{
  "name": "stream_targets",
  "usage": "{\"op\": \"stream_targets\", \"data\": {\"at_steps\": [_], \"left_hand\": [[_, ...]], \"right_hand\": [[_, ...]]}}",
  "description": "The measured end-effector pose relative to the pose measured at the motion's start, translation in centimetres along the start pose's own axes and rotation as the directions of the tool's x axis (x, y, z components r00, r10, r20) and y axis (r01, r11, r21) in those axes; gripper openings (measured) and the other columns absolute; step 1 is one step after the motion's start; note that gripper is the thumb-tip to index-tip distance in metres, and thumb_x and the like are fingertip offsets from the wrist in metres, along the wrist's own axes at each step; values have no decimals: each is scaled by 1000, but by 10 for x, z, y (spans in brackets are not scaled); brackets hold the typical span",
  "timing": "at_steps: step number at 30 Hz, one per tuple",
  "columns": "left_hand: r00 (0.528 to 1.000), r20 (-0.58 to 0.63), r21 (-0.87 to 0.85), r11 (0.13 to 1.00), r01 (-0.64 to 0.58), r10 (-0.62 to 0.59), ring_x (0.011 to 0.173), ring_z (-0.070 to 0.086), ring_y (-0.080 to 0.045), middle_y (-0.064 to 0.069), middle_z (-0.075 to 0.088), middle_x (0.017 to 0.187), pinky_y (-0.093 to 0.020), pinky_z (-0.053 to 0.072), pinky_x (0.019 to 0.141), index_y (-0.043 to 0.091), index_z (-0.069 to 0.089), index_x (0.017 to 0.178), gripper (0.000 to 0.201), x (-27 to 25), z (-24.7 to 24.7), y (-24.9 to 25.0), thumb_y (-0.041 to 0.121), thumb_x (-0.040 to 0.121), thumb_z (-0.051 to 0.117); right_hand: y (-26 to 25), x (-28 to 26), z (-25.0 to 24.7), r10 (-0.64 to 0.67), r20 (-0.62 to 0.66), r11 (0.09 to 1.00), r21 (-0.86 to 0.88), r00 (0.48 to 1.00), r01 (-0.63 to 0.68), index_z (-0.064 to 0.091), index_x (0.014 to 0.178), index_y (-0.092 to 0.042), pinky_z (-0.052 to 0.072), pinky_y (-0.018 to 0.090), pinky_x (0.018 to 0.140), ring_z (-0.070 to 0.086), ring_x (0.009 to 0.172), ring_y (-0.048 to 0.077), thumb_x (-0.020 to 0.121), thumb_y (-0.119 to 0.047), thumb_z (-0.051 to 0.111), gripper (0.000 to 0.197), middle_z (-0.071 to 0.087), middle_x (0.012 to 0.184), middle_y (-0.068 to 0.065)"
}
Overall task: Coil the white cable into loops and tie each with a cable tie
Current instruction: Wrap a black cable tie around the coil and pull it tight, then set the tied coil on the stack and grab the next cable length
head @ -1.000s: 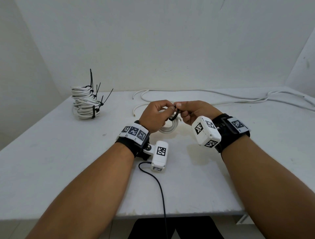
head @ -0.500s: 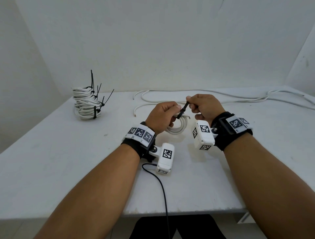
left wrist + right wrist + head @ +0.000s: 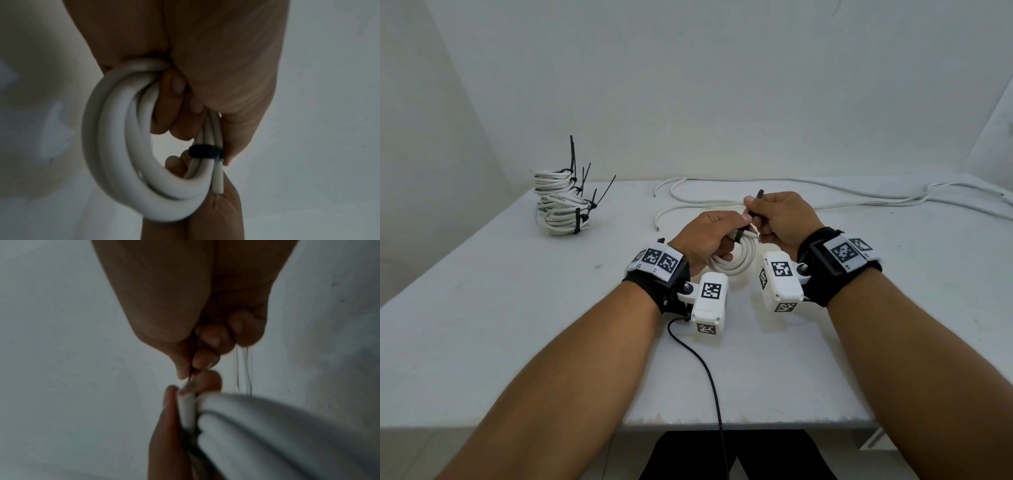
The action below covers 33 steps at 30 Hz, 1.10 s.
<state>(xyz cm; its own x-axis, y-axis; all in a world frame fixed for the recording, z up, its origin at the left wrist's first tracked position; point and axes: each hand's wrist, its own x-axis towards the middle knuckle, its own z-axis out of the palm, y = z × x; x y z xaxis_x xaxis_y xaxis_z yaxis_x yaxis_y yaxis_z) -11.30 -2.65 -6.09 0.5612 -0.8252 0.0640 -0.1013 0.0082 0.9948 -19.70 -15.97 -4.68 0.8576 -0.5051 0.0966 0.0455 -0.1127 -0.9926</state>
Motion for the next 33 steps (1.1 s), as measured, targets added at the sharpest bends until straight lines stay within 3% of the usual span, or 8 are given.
{"op": "stream_targets", "data": {"at_steps": [5, 8, 11, 16, 20, 22, 26, 33], "left_hand": [[985, -172, -168, 985, -42, 13, 34, 28, -3, 12, 40, 40, -24, 28, 50, 12, 65, 75, 32, 3, -9, 4, 28, 99, 52], [959, -283, -328, 939, -106, 10, 38, 27, -4, 10, 40, 44, -21, 24, 47, 9, 65, 88, 27, 12, -30, 4, 28, 99, 50], [922, -380, -538, 828, -158, -71, 45, 38, -8, 3, 47, 51, -18, 31, 46, 5, 59, 103, 15, 18, -49, 9, 13, 95, 50], [854, -519, -205, 964, -171, 41, 73, 54, -8, -3, 60, 85, -18, 39, 62, 11, 51, 125, 38, 9, -60, 24, -1, 89, 56], [825, -539, 28, 982, -185, 171, 99, 64, -19, -10, 67, 111, -28, 49, 85, 2, 50, 123, 43, -4, -91, 29, 1, 83, 66], [809, -546, 172, 974, -146, 217, 100, 64, -23, -13, 67, 115, -34, 50, 88, 10, 52, 114, 40, -19, -115, 30, 9, 79, 72], [720, -629, 454, 890, 32, 295, 94, 62, -19, -6, 65, 111, -27, 49, 82, 12, 52, 109, 35, -60, -172, 29, 9, 82, 74], [671, -731, 624, 520, 584, 125, 96, 59, -28, -9, 64, 114, -28, 41, 74, 16, 58, 105, 35, -109, -235, 9, 12, 76, 76]], "right_hand": [[-9, 0, -14, 187, 179, 982, -25, 966, -185, 72, 99, -13, 49, 34, 76, 68, 90, 18, 99, -53, 43, 50, 74, 94, 0], [-5, 6, -11, 229, 84, 952, -226, 970, -205, 73, 106, -21, 42, 41, 100, 54, 125, 22, 99, -44, 49, 34, 68, 122, -2], [-1, 8, 5, 331, 78, 695, -695, 940, -187, 54, 138, -16, 34, 38, 110, 39, 139, 26, 94, -48, 56, 54, 45, 149, 6], [14, 13, 10, 515, 92, 462, -867, 852, -186, 6, 157, -33, 42, 34, 98, 17, 149, 25, 81, -67, 61, 99, -8, 165, -4], [19, 10, 7, 490, 81, 406, -902, 868, -145, 2, 156, -35, 21, 41, 116, -13, 151, 22, 86, -67, 54, 93, -12, 164, -4], [19, 10, 7, 491, 73, 377, -916, 868, -136, 2, 156, -34, 4, 43, 120, -13, 151, 23, 87, -68, 50, 91, -11, 165, -3], [18, 8, 10, 487, 61, 338, -933, 871, -123, 1, 156, -33, 1, 42, 120, -12, 151, 24, 87, -68, 51, 92, -11, 165, -1], [19, 5, 15, 470, 25, 281, -952, 882, -122, 0, 157, -31, -2, 46, 120, -9, 152, 27, 86, -68, 52, 95, -10, 165, 2]]}}
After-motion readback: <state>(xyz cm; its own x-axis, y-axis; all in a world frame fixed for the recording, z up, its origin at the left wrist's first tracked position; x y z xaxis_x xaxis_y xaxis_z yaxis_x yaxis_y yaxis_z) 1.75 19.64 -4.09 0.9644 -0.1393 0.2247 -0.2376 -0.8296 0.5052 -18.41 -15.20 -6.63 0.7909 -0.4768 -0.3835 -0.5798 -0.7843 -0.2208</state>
